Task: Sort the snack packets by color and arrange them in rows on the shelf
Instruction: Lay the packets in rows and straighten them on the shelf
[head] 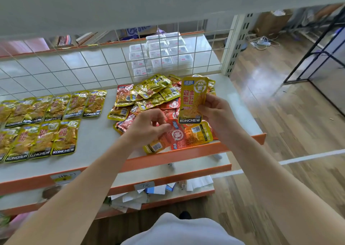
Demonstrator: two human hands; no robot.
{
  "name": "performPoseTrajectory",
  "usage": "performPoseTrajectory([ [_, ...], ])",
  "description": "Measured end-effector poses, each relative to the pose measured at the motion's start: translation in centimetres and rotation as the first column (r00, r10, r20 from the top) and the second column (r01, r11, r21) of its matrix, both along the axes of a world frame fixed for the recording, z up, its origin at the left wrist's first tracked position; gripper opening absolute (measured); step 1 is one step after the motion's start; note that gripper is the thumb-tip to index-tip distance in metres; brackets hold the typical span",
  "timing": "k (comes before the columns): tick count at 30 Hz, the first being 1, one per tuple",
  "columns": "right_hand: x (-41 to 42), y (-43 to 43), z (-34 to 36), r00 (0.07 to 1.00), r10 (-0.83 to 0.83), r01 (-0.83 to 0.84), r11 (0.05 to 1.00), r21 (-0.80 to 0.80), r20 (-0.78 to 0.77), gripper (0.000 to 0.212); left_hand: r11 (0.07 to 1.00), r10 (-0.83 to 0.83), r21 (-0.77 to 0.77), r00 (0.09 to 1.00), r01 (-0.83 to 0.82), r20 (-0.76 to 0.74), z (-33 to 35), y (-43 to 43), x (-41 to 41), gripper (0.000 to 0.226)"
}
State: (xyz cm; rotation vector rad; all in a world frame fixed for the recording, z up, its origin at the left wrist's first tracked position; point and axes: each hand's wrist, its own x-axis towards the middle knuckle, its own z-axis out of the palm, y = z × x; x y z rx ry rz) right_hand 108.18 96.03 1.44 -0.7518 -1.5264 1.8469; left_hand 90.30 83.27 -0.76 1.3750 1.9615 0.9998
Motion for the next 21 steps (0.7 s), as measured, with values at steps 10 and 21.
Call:
performPoseTrajectory([
  [10, -1.3, -0.1, 2.6, 0.993, 0.033, -0.031, 0.999, 0.025, -0.115, 0.042, 0.848, 0.239, 0.049, 0.463, -0.528, 0.853, 3.3, -1.0, -0.7, 0.021],
  [21, -4.8, -3.7, 1.3, 0.984, 0.172, -0.174, 0.984, -0.038, -0.046, 0.042, 0.861, 0.022, -0.069, -0.098, -0.504, 0.995, 3.4, -5.5, -2.1, 0.046],
])
